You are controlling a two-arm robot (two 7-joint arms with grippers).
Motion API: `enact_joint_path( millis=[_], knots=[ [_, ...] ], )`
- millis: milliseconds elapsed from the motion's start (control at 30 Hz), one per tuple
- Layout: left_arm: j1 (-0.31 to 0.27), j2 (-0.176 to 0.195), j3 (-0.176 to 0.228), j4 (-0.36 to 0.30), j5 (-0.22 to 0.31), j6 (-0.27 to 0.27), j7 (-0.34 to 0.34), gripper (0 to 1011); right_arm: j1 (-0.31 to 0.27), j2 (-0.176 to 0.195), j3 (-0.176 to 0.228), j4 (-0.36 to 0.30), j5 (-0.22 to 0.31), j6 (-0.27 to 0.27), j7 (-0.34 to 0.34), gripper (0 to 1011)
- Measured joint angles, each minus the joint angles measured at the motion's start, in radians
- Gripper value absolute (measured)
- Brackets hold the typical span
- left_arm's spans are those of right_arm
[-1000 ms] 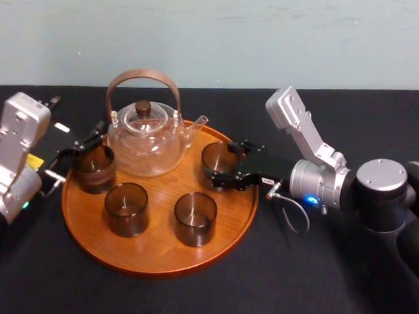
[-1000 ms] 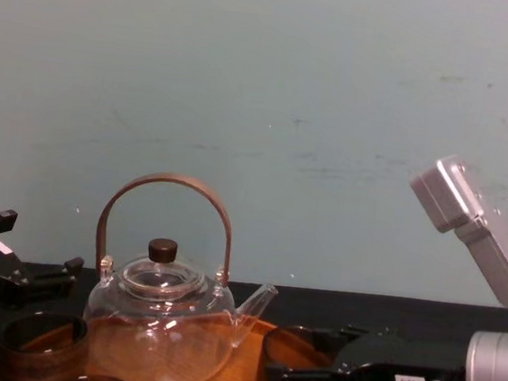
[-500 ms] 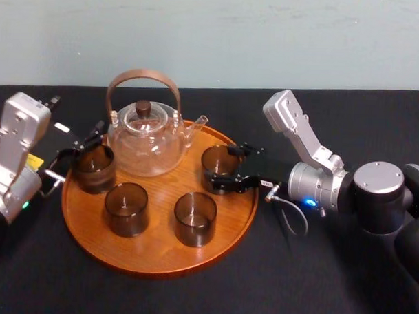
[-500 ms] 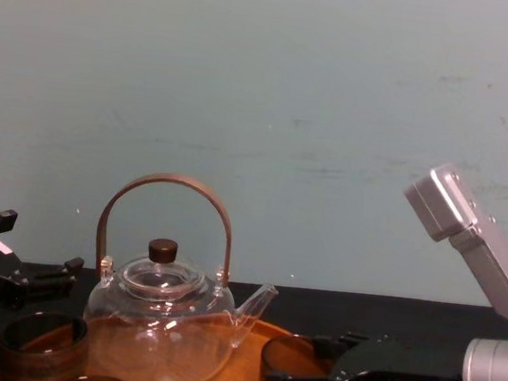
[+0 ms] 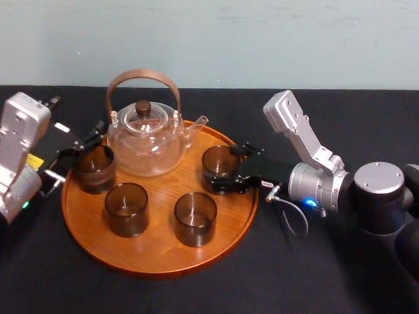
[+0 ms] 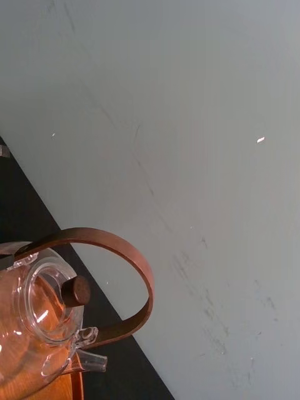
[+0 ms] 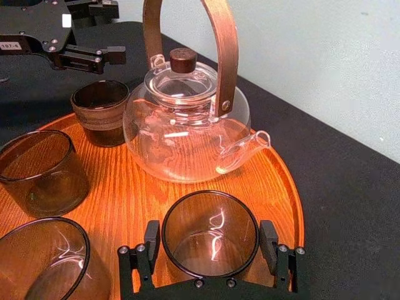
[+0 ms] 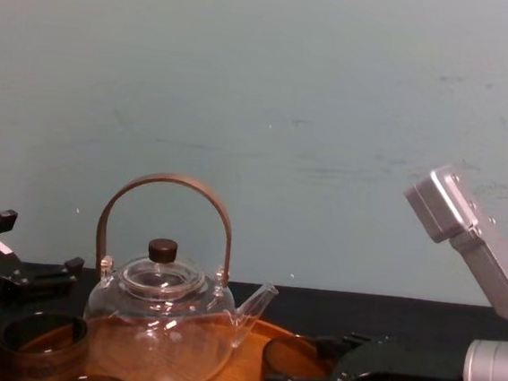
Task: Pick up the glass from the table and place it on the tray.
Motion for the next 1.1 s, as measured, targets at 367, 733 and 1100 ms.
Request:
enact_joint_path(
  millis=[367,733,1100],
  knots=[
    [0.0,0.0,0.0,0.0,0.0,0.0,0.0,1001,0.0,0.0,0.0,0.0,0.001,0.0,0.001,1002],
    [0.0,0.0,0.0,0.0,0.0,0.0,0.0,1001,-0.025,0.031,0.02,-0.048,0.029,-0.002,0.027,1002],
    [0.0,0.0,0.0,0.0,0.0,0.0,0.0,1001,-0.112,0.14,0.064,-0.192,0.093,-0.003,0.056,1003]
  ],
)
